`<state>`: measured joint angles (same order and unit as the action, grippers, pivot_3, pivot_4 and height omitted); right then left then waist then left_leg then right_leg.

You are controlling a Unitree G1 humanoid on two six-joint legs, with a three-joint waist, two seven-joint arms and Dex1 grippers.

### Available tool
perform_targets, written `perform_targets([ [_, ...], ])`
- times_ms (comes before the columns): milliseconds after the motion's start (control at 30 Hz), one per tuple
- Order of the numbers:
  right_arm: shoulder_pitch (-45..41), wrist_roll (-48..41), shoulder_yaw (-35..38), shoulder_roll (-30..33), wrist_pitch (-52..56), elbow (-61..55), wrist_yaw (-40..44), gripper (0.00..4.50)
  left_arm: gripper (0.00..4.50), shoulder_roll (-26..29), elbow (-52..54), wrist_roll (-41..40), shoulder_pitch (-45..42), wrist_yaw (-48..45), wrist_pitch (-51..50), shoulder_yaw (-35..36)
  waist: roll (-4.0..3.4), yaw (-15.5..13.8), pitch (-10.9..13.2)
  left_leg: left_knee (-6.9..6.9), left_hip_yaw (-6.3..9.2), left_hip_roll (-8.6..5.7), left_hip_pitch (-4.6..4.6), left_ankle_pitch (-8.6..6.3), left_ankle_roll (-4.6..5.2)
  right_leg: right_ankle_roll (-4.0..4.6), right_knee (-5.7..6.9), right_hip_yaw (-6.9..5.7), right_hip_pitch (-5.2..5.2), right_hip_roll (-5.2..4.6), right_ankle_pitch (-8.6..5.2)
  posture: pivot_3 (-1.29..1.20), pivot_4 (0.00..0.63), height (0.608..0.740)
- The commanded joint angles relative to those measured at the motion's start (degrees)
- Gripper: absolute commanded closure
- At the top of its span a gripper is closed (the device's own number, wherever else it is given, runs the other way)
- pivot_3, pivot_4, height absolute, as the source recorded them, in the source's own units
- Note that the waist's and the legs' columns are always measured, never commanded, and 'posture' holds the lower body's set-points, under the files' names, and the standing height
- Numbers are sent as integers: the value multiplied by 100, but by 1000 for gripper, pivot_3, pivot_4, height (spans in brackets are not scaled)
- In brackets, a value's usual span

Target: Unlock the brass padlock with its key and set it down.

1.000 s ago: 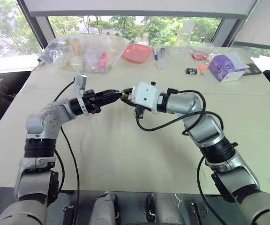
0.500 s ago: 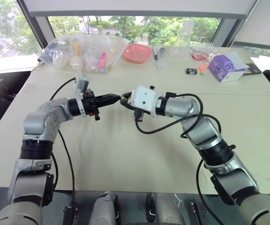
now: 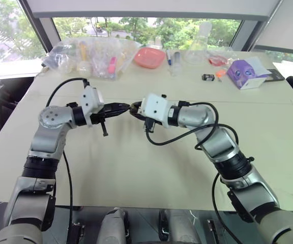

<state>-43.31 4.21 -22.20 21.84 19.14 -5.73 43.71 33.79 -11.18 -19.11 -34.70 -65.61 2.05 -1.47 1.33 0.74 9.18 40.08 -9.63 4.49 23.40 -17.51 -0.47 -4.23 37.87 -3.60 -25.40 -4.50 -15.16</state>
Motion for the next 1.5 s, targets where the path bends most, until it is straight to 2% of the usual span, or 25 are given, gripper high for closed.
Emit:
perform_targets([
  [33, -295, 0, 356, 11, -186, -148, -131, 3816, 4452, 313, -220, 136, -9, -161, -807, -159, 0, 3, 0, 0, 0, 0, 0, 0, 0, 0, 0, 0, 0, 0, 0, 0, 150, 740],
  [67, -306, 26, 352, 15, -226, -134, -141, 3816, 4452, 324, -198, -100, -57, -80, -1507, -111, 0, 5, 0, 0, 0, 0, 0, 0, 0, 0, 0, 0, 0, 0, 0, 0, 150, 740],
  [100, -321, 93, 332, 33, -321, -109, -171, 3816, 4452, 312, -194, -663, -214, 15, -2539, 96, 0, 7, 0, 0, 1, 0, 0, 0, 0, 0, 0, 0, 0, 1, 0, 0, 150, 740],
  [167, -346, 235, 288, 76, -528, -56, -228, 3816, 3893, 278, -162, -1544, -475, 42, -3724, 503, 0, 20, 1, 0, 2, 0, 0, 0, 0, -1, 2, 0, 0, 1, 0, 0, 150, 740],
  [233, -359, 357, 274, 87, -713, 4, -292, 3816, 3087, 332, -98, -1958, -651, 7, -4337, 703, 0, 50, 1, 0, 11, 1, 0, 0, 0, -4, 3, 0, -1, 1, -2, 0, 150, 740],
  [333, -385, 451, 271, 83, -923, 84, -368, 3816, 1636, 325, -137, -2037, -854, 151, -4728, 778, -1, 41, 1, -2, 22, 2, 0, 0, 0, -5, 4, -1, -1, 1, -3, 0, 150, 740],
  [900, -326, 826, 225, -36, -1295, 103, -381, 3816, 1636, -377, -946, -1562, -1686, 44, -4338, 521, -1, 40, 1, 0, 6, -1, 0, 2, -3, -5, 5, -1, 0, 2, -3, 0, 150, 740],
  [1000, -313, 854, 233, -45, -1287, 77, -377, 3816, 2493, -394, -1040, -1503, -1722, -54, -4317, 441, -1, 40, 1, 0, 5, -1, 0, 2, -4, -5, 5, -1, 0, 2, -3, 0, 150, 740],
  [1133, -294, 889, 232, -59, -1276, 40, -369, 3816, 4481, -455, -1077, -1449, -1751, -99, -4311, 428, -1, 37, 1, 1, 5, -1, 0, 2, -4, -5, 5, -1, 0, 2, -3, 0, 150, 740],
  [1367, -262, 896, 220, -55, -1247, 18, -319, 3816, 4481, -493, -1135, -1341, -1718, -3, -4208, 469, -1, 37, 1, 1, 5, -1, 0, 2, -4, -5, 5, -1, 0, 2, -3, 0, 150, 740],
  [1500, -219, 881, 333, 13, -1133, 11, -314, 1929, 4500, -495, -1098, -1483, -1604, 114, -4284, 693, -1, 36, 1, 1, 6, -1, 0, 2, -3, -5, 5, -1, 0, 2, -3, 0, 150, 740],
])
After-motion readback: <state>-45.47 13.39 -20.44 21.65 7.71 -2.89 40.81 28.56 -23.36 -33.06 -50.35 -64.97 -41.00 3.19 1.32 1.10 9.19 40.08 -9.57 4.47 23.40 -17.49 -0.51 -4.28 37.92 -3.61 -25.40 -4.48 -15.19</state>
